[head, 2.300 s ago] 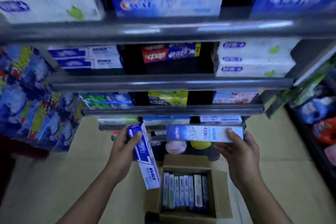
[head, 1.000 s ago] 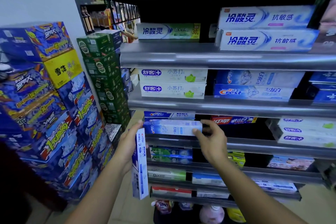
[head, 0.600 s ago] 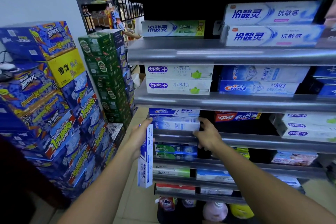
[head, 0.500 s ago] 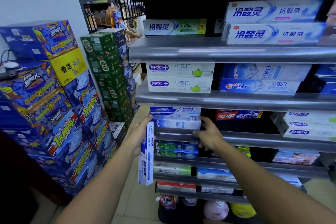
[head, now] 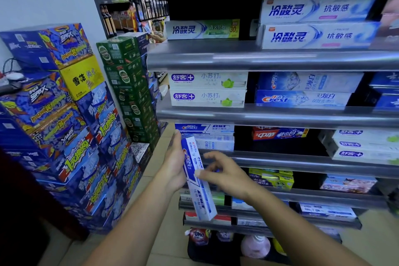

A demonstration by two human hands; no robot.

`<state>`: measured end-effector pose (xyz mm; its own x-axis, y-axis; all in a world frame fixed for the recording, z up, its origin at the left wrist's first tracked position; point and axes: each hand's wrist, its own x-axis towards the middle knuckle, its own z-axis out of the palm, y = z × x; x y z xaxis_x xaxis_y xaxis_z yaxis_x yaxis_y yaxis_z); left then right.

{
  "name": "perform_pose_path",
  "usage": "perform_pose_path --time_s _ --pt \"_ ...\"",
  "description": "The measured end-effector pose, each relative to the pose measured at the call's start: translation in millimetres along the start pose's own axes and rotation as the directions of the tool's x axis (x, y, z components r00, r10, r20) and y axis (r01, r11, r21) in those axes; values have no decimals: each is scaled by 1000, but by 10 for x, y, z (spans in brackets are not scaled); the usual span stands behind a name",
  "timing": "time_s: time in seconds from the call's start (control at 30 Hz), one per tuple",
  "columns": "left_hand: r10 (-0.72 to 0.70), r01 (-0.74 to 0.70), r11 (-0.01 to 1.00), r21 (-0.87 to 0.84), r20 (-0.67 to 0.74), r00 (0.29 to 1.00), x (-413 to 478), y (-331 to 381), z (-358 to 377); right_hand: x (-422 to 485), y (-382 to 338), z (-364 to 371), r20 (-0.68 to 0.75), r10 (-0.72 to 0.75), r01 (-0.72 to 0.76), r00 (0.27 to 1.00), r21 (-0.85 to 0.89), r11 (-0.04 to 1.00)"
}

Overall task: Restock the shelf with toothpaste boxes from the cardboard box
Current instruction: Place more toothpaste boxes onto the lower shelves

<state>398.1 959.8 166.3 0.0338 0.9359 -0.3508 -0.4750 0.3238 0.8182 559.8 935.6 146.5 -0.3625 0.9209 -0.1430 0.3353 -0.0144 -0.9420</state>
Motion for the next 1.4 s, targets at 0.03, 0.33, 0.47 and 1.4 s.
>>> perform_pose_path --time_s 0.03,0.33,0.47,1.4 --pt "1 -1 1000 -24 -8 1000 8 -10 31 -15 32 0 19 15 -14 1000 -46 999" --pt "62 -108 956 -273 -173 983 173 -64 -110 -116 282 -286 -156 109 -76 982 205 976" --pt "145 -215 944 -252 -268 952 224 -146 -229 -29 348 -375 -382 127 -6 915 304 953" --pt "547 -241 635 734 -207 811 947 82 -730 851 288 -629 -665 112 -118 739 37 992"
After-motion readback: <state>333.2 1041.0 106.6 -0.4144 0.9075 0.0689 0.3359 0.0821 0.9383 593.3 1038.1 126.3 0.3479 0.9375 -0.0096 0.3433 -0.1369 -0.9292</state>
